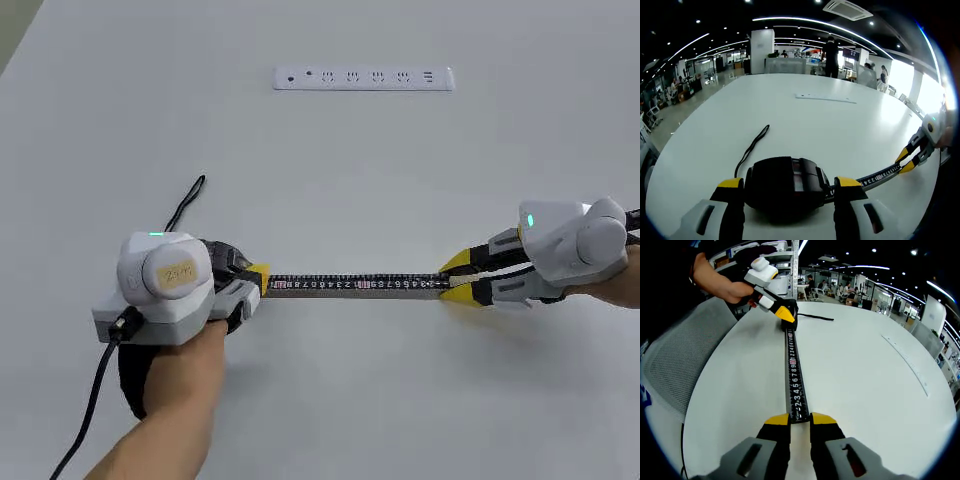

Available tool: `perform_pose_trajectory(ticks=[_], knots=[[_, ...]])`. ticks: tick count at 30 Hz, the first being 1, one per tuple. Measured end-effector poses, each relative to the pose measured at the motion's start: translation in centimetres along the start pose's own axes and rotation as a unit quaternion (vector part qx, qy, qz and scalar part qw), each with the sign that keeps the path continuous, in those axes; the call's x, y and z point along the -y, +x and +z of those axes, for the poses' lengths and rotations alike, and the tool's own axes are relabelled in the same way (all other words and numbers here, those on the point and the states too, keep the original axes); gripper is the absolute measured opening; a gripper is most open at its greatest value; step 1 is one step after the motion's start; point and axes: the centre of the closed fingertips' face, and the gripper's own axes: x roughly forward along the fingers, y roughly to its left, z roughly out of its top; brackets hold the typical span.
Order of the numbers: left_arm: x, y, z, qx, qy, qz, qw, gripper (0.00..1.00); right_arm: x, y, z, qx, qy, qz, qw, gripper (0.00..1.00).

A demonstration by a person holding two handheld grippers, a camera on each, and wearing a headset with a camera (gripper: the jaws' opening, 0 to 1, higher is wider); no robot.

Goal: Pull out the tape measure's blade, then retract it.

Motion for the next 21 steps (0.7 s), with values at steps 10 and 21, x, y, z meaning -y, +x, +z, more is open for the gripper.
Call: perform_pose_trajectory(ticks=[10,21], knots=[[-0.28,0.17,-0.51,-0.013,0.0,0.007,0.9999,0.67,-0.04,0.04,-0.05,-0.002,-0.002,0.001,1.0,0.13],[-0.43,0.19,-0.63,-0.03,0.011,0.002,0.9995,0.63,-0.11,-0.18,0.05,-0.011,-0.014,-0.001,0.9998,0.12]])
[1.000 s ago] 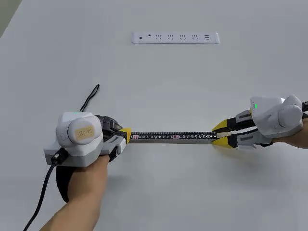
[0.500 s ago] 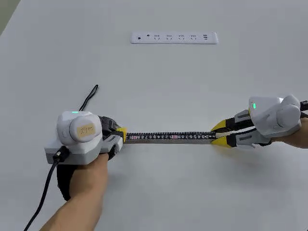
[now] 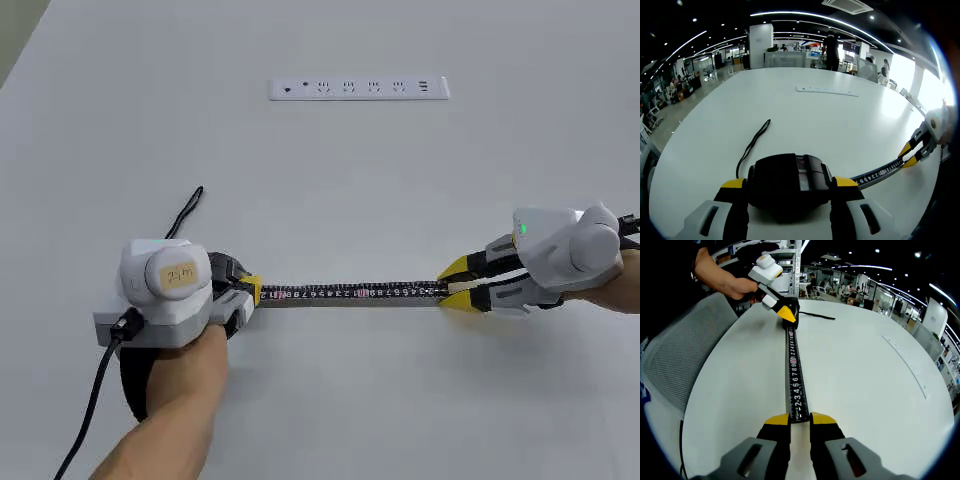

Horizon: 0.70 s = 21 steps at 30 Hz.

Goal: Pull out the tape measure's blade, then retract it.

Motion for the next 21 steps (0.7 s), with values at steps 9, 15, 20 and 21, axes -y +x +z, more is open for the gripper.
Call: perform_pose_trajectory(ticks=[9,15,20,21], knots=[[0.04,-0.07,-0.08,-0.009,0.008,-0.002,0.9999,0.61,-0.01,-0.18,0.11,0.0,0.001,-0.004,1.0,0.12],[0.0,-0.14,-0.13,-0.011,0.004,-0.005,0.9999,0.6,-0.01,-0.24,0.13,-0.001,-0.001,-0.006,1.0,0.12],[-0.03,-0.2,-0.13,-0.014,-0.002,-0.008,0.9999,0.6,0.03,-0.31,0.17,-0.001,-0.001,-0.008,1.0,0.12],[-0.05,-0.2,-0.14,-0.014,-0.003,-0.009,0.9998,0.6,0.03,-0.32,0.19,-0.001,0.0,-0.008,1.0,0.12]])
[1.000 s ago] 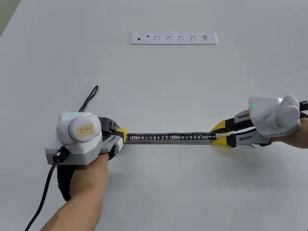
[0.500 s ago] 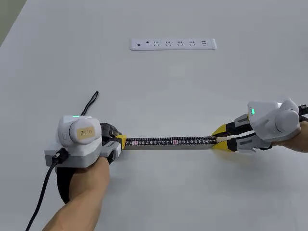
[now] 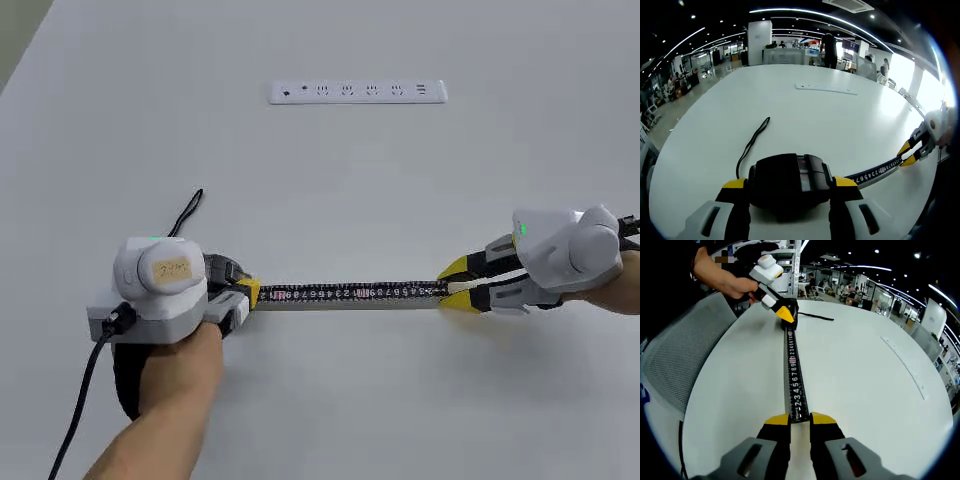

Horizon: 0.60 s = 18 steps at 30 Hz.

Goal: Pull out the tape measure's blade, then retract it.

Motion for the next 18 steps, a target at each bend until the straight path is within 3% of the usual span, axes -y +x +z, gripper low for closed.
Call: perform_pose_trajectory(ticks=[18], knots=[[0.01,-0.11,-0.08,-0.004,-0.009,-0.01,0.9999,0.61,-0.18,0.6,0.91,0.001,-0.002,0.001,1.0,0.13]])
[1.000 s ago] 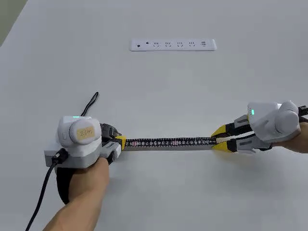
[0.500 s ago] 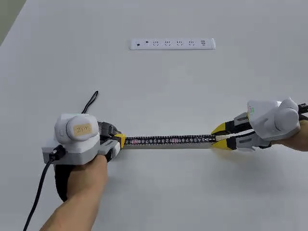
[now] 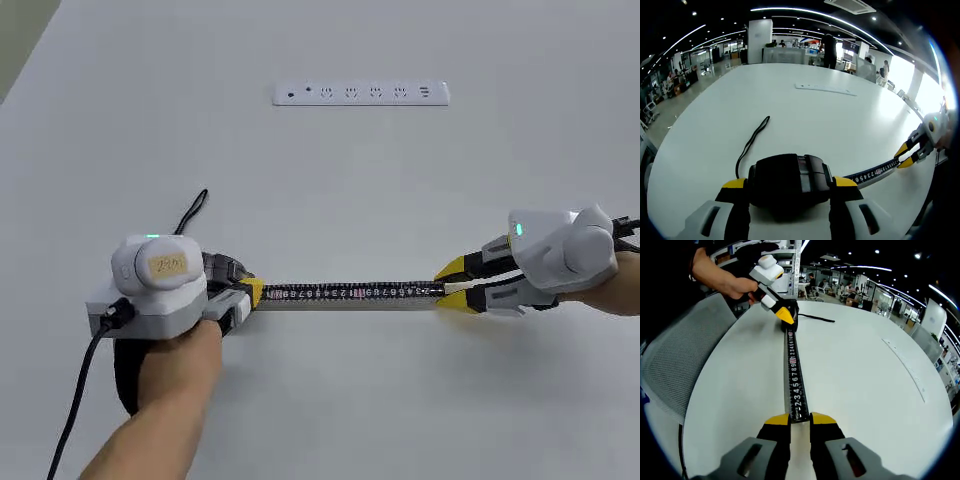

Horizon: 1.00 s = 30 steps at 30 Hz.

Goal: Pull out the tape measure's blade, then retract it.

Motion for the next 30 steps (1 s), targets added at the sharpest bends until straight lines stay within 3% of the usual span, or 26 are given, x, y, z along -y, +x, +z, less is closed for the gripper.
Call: perform_pose_trajectory(ticks=[30], knots=[[0.0,-0.2,0.0,-0.001,-0.008,-0.006,1.0,0.61,-0.4,2.0,2.4,0.018,-0.001,0.008,0.9998,0.13]])
